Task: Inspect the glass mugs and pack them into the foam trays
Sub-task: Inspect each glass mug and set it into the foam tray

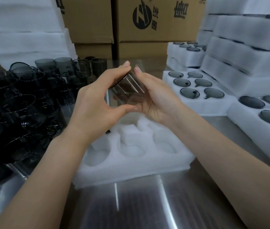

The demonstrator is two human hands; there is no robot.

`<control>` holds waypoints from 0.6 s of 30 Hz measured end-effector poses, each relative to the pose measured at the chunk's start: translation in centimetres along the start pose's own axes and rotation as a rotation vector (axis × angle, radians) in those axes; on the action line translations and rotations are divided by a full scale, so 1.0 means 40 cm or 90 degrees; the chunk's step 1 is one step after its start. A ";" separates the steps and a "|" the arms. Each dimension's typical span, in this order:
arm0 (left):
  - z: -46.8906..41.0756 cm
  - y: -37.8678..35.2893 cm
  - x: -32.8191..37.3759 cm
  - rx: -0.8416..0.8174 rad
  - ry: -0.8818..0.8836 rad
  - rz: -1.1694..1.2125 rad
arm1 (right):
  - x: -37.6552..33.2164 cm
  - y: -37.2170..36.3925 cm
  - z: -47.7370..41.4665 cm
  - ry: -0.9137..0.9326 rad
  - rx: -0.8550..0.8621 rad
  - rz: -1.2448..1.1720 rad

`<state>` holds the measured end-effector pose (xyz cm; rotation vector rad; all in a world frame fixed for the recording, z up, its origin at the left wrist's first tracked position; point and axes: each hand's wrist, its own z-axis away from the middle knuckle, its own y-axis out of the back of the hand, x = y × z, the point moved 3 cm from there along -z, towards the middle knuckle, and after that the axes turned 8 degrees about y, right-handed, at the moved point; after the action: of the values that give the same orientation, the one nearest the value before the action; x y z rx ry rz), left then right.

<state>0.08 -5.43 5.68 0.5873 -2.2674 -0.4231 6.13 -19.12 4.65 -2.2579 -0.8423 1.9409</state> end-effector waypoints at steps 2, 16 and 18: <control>-0.001 0.004 -0.005 0.025 0.019 0.002 | -0.001 -0.001 0.001 -0.026 -0.003 0.003; -0.012 0.024 -0.048 0.131 0.308 0.308 | -0.033 -0.057 0.047 0.539 -0.132 0.718; -0.013 0.021 -0.046 0.105 0.297 0.284 | -0.033 -0.053 0.047 0.531 -0.115 0.689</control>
<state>1.35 -3.80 5.35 0.2129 -1.9107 0.1149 3.53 -18.47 6.25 -3.5518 0.4175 0.7246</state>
